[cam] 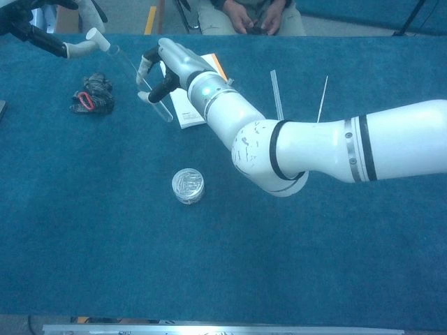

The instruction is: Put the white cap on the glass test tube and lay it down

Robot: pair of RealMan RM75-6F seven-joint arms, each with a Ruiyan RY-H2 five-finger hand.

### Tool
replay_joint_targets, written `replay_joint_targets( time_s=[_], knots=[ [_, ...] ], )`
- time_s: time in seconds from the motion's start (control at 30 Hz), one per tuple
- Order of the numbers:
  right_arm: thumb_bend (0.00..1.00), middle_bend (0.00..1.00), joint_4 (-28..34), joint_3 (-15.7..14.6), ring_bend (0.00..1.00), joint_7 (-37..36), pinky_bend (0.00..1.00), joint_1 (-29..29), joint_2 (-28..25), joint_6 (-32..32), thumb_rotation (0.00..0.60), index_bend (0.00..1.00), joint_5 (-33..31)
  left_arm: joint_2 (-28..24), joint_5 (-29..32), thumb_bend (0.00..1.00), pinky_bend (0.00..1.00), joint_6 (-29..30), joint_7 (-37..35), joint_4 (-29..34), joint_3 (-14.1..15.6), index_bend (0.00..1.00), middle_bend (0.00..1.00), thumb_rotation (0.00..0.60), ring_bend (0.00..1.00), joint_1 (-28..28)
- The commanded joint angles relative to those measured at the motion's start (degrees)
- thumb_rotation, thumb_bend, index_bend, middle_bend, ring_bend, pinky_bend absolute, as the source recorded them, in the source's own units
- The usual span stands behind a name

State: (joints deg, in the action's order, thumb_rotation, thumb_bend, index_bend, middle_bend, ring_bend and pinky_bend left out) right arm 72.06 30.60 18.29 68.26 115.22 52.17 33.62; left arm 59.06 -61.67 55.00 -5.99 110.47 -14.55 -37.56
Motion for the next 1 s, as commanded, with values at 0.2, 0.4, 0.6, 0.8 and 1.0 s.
replay_joint_targets(
  time_s=[0.2,0.4,0.6,0.8,1.0],
  knots=[
    [0.34,0.33,0.1,0.3,0.08,-0.3,0.3,0.2,0.1,-0.3,0.6,0.61,-0.4,0.5,0.0,0.34,0.08,-0.2,0.4,0.1,0.1,0.51,0.29,0.6,0.12,-0.3],
    [0.34,0.33,0.1,0.2,0.08,-0.4,0.3,0.3,0.0,-0.2,0.6,0.61,-0.5,0.7,0.3,0.34,0.08,-0.3,0.7,0.1,0.1,0.51,0.29,0.6,0.12,-0.4],
    [0.34,0.33,-0.3,0.2,0.08,-0.5,0.3,0.4,0.1,-0.3,0.6,0.61,-0.5,0.7,0.3,0.34,0.08,-0.4,0.8,0.3,0.1,0.51,0.29,0.6,0.12,-0.5],
    [0.34,0.33,-0.5,0.1,0.08,-0.6,0.3,0.4,0.3,-0.3,0.6,0.61,-0.5,0.5,0.3,0.34,0.08,-0.1,0.7,0.8,0.0,0.51,0.29,0.6,0.12,-0.3],
    [0.34,0.33,-0.6,0.2,0.08,-0.7,0.3,0.5,0.3,-0.3,0.6,0.61,-0.7,0.4,0.5,0.34,0.08,-0.3,0.2,1.3,-0.1,0.51,0.29,0.6,0.12,-0.3]
  ],
)
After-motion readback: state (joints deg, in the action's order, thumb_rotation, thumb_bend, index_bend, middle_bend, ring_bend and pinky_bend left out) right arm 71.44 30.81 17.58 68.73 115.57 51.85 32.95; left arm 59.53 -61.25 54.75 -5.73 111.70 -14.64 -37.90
